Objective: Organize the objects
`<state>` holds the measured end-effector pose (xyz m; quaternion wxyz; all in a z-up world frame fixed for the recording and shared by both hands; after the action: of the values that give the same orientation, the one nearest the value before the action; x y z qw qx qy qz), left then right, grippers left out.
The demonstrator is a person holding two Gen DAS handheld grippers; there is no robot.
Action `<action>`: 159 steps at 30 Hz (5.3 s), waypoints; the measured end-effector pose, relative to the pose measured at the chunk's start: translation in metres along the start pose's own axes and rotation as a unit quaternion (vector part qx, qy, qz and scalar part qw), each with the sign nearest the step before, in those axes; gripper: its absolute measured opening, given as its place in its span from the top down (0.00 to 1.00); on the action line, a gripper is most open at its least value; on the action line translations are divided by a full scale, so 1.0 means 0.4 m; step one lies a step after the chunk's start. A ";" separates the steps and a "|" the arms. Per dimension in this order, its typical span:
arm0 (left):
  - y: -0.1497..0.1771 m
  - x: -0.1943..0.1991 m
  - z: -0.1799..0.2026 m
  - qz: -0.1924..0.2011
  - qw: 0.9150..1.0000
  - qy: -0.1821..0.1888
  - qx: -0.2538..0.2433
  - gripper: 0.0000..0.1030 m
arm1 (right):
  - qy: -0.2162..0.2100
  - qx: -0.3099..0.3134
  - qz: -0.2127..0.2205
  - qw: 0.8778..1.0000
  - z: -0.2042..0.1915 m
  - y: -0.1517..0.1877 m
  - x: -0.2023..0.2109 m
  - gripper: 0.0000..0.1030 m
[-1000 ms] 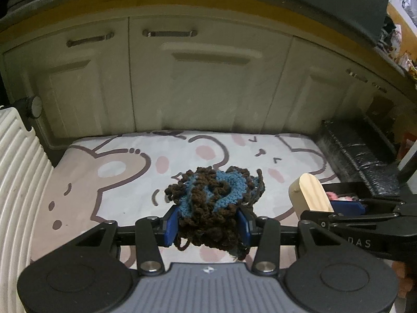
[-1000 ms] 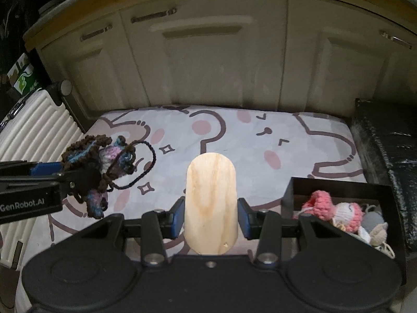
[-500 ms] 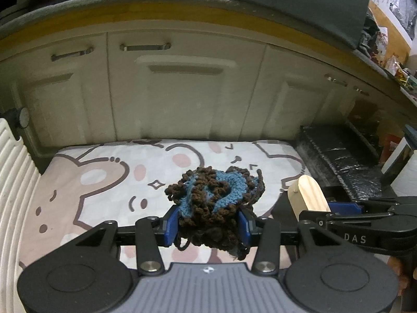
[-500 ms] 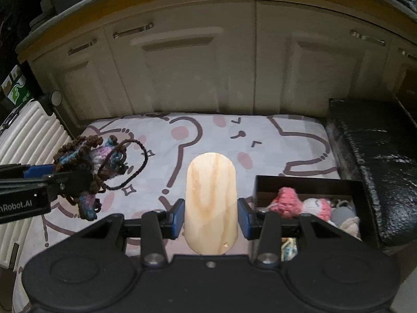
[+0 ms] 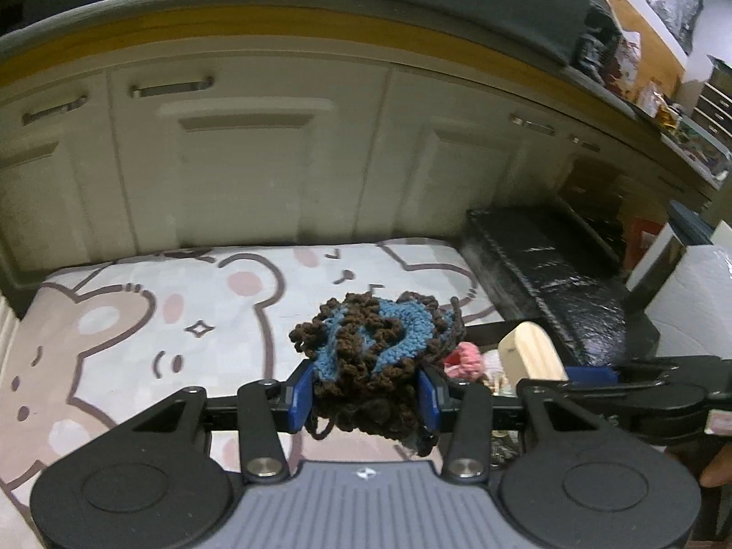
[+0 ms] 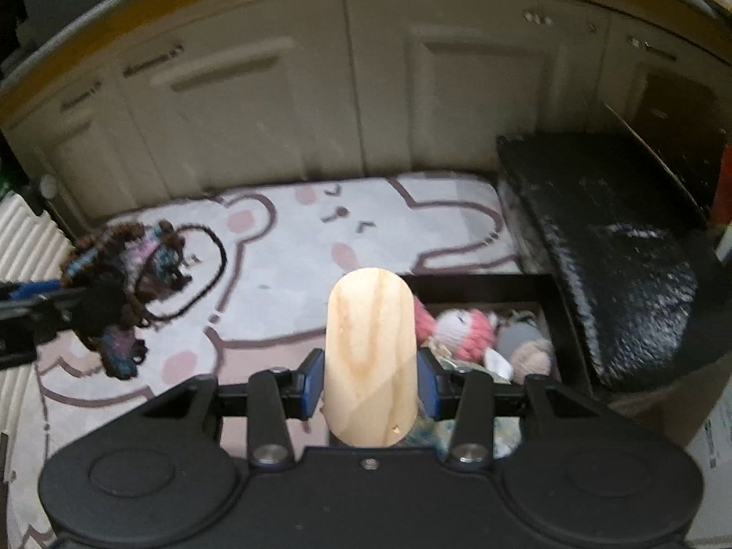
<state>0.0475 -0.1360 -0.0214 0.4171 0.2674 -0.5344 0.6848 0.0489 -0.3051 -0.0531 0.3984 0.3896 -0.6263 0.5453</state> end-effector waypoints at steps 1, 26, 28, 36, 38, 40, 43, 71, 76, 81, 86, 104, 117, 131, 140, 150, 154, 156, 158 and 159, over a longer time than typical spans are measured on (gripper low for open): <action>-0.001 -0.002 0.010 0.000 1.000 0.002 -0.004 0.55 | 0.003 -0.001 -0.004 1.000 0.007 0.002 -0.007 0.58; -0.066 -0.097 0.103 -0.015 0.999 0.048 -0.011 0.55 | -0.028 -0.056 -0.035 0.997 0.117 0.016 -0.056 0.43; -0.075 -0.110 0.118 -0.015 0.998 0.058 -0.013 0.54 | -0.024 -0.070 -0.033 0.997 0.138 0.018 -0.053 0.45; -0.110 -0.185 0.200 -0.010 0.997 0.047 -0.066 0.54 | -0.021 -0.152 -0.004 0.988 0.237 0.027 -0.028 0.48; -0.114 -0.211 0.221 -0.017 0.995 0.035 -0.087 0.54 | -0.025 -0.176 0.003 0.984 0.264 0.030 -0.026 0.48; -0.115 -0.244 0.235 -0.031 0.994 0.038 -0.097 0.54 | -0.024 -0.196 0.008 0.980 0.287 0.031 -0.026 0.48; -0.112 -0.281 0.252 -0.042 0.992 0.049 -0.110 0.54 | -0.029 -0.219 0.016 0.975 0.314 0.034 -0.027 0.48; -0.106 -0.362 0.286 -0.084 0.986 0.024 -0.141 0.14 | -0.007 -0.234 0.049 0.971 0.348 0.033 -0.019 0.48; -0.101 -0.326 0.279 -0.079 0.987 0.018 -0.139 0.14 | -0.001 -0.216 0.052 0.975 0.334 0.036 -0.008 0.47; -0.089 -0.288 0.259 -0.080 0.988 0.004 -0.130 0.14 | 0.003 -0.198 0.059 0.978 0.316 0.040 0.010 0.44; -0.081 -0.247 0.218 -0.077 0.991 -0.009 -0.106 0.13 | 0.004 -0.184 0.069 0.981 0.294 0.044 0.043 0.41; -0.053 -0.106 0.140 -0.052 0.996 -0.032 -0.061 0.01 | 0.030 -0.115 0.072 0.990 0.181 0.050 0.127 0.21; -0.039 0.001 0.103 -0.038 0.998 -0.039 -0.037 0.00 | 0.057 -0.090 0.066 0.992 0.125 0.063 0.176 0.04; 0.038 0.139 0.101 -0.039 0.997 -0.063 -0.035 0.00 | 0.056 -0.065 0.076 0.993 0.082 0.144 0.279 0.03; 0.111 0.202 0.135 -0.033 0.996 -0.072 -0.044 0.00 | 0.060 -0.027 0.080 0.995 0.046 0.225 0.348 0.03; 0.176 0.253 0.158 -0.021 0.994 -0.084 -0.063 0.00 | 0.077 -0.016 0.085 0.993 0.018 0.315 0.390 0.03; 0.199 0.251 0.153 -0.028 0.994 -0.086 -0.061 0.00 | 0.080 -0.008 0.091 0.993 0.007 0.341 0.405 0.03; 0.211 0.252 0.151 -0.032 0.994 -0.085 -0.060 0.00 | 0.082 -0.005 0.091 0.992 0.003 0.353 0.408 0.03; 0.222 0.254 0.148 -0.033 0.994 -0.087 -0.058 0.00 | 0.082 -0.004 0.089 0.993 0.000 0.362 0.409 0.04; 0.226 0.254 0.146 -0.032 0.994 -0.089 -0.055 0.00 | 0.086 -0.007 0.091 0.992 -0.001 0.366 0.408 0.04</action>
<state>-0.0864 -0.1699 0.0317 0.4031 0.3211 -0.5974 0.6144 -0.1480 -0.2984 0.0434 0.4022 0.2801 -0.6262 0.6063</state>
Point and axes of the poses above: each gripper's, at about its wrist camera, not at the fingertips, and x roughly against the way its jaws point, z to its right, y to its underside, the point moved 2 cm from there along -x, roughly the way its jaws point, and after that the axes turned 15 degrees about -z, right-handed, at the moved point
